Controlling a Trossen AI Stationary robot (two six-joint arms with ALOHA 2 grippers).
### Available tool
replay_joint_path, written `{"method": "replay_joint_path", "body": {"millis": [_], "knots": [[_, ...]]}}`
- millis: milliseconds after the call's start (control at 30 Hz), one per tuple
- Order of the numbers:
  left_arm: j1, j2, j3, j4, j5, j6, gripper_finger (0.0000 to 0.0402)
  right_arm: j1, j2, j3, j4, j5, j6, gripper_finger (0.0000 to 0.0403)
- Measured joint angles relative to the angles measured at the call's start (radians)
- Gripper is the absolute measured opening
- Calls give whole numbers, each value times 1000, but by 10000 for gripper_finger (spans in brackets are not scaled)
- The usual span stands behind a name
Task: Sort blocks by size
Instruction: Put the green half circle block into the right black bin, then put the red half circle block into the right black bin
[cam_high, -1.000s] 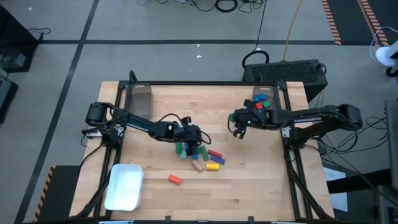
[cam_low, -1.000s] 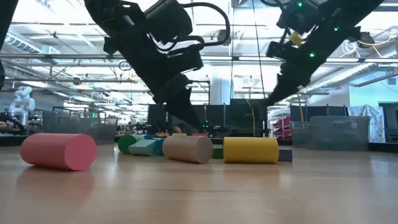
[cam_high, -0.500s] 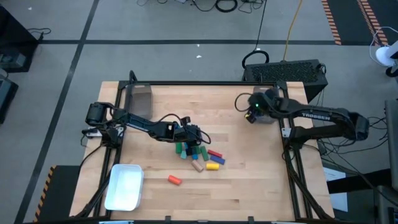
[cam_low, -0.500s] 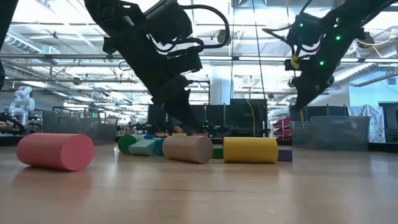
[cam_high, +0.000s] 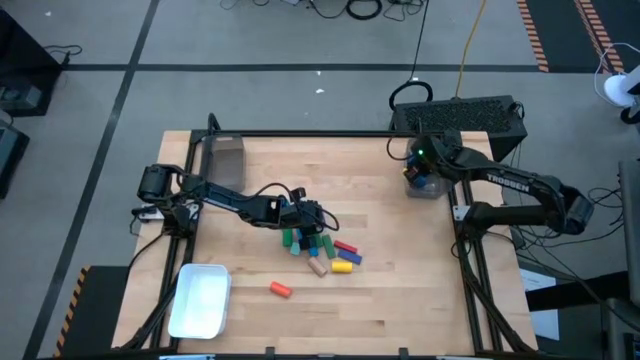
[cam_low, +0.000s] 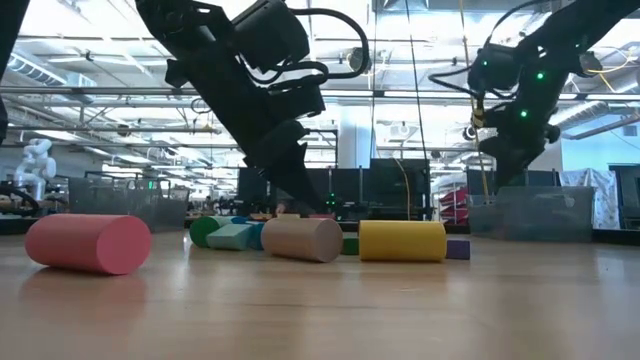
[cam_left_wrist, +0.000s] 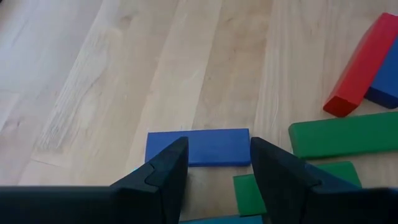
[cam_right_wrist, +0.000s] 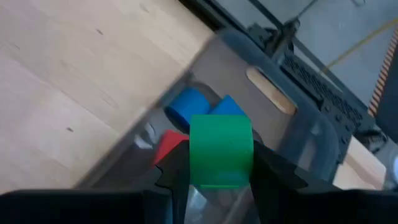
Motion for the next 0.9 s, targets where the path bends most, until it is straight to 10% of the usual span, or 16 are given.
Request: {"method": "replay_joint_path", "body": {"millis": [900], "knots": [[0, -108, 0, -329, -25, -57, 176, -84, 175, 0, 95, -65, -102, 181]]}}
